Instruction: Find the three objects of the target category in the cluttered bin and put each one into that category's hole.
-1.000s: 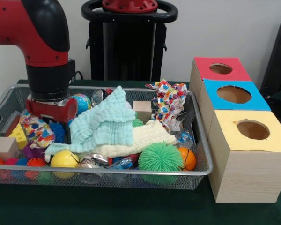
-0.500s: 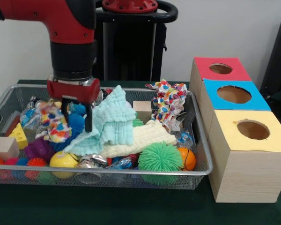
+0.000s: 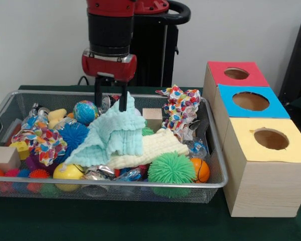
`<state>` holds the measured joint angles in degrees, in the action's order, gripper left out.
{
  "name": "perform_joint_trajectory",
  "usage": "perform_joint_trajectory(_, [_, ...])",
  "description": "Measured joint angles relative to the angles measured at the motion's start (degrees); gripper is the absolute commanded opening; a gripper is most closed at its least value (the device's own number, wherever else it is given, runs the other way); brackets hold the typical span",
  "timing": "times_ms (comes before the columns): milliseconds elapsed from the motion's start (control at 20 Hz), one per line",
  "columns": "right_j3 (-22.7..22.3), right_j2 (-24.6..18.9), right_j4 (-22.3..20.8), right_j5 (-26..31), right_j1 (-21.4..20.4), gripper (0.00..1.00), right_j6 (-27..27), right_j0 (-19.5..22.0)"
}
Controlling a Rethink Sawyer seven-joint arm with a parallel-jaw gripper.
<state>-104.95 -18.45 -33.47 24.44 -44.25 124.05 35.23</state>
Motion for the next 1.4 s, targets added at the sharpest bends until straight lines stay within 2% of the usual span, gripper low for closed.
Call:
perform_joint_trajectory(600, [-3.92, 6.35, 4.88, -1.12, -1.45, 1.0, 0.39, -6.89])
perform_joint_trajectory(1000, [-4.09, 10.77, 9.72, -5.49, 0.02, 1.0, 0.86, -12.78])
perform_joint_trajectory(1400, [-4.08, 12.69, 15.31, -6.48, 1.6, 1.0, 0.86, -14.94])
